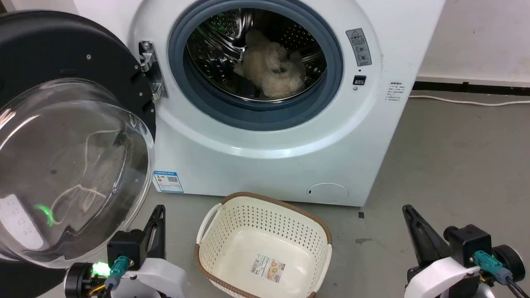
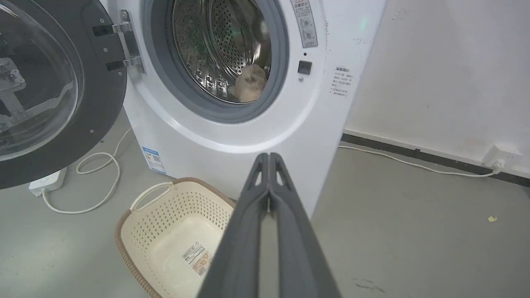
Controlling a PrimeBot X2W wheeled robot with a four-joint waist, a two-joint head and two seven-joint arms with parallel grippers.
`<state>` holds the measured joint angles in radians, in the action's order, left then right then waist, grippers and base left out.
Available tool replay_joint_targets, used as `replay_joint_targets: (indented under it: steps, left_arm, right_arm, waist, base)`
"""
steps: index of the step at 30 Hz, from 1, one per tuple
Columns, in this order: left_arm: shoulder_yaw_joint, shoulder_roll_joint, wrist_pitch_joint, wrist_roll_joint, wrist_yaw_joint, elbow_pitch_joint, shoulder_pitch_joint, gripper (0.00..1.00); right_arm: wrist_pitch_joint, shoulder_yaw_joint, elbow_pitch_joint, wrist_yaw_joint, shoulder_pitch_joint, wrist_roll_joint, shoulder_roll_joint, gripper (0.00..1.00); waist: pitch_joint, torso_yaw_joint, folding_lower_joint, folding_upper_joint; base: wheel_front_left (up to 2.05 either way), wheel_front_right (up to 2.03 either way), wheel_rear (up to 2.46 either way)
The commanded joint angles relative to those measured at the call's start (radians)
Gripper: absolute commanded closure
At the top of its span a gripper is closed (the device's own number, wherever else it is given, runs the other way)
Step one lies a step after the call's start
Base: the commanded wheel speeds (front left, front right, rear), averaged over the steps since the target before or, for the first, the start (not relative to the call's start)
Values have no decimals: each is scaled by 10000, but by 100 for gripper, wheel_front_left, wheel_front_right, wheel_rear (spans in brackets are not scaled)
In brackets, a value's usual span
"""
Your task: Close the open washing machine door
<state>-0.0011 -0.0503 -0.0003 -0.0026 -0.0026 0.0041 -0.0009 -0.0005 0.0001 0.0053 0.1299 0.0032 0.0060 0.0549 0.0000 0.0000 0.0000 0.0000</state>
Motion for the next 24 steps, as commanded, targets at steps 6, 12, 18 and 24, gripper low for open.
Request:
replay_joint_targets:
  steps: [6, 12, 18, 24]
  left_arm:
    - [11, 1, 3, 26, 26, -41, 9, 100]
    - [11, 1, 3, 26, 26, -41, 9, 100]
    - [11, 1, 3, 26, 26, -41, 9, 100]
    - [11, 1, 3, 26, 26, -41, 9, 100]
  right_arm:
    - [5, -1, -53, 8, -32, -60, -47, 100]
    - [5, -1, -53, 8, -32, -60, -47, 100]
    - [5, -1, -53, 8, -32, -60, -47, 100]
    - [5, -1, -53, 8, -32, -60, -47, 100]
  waist:
    - [0, 0, 0, 0]
    - [0, 0, 0, 0]
    - [0, 0, 0, 0]
    - [0, 0, 0, 0]
  base:
    - [0, 0, 0]
    - [0, 0, 0]
    - [0, 0, 0]
    - [0, 0, 0]
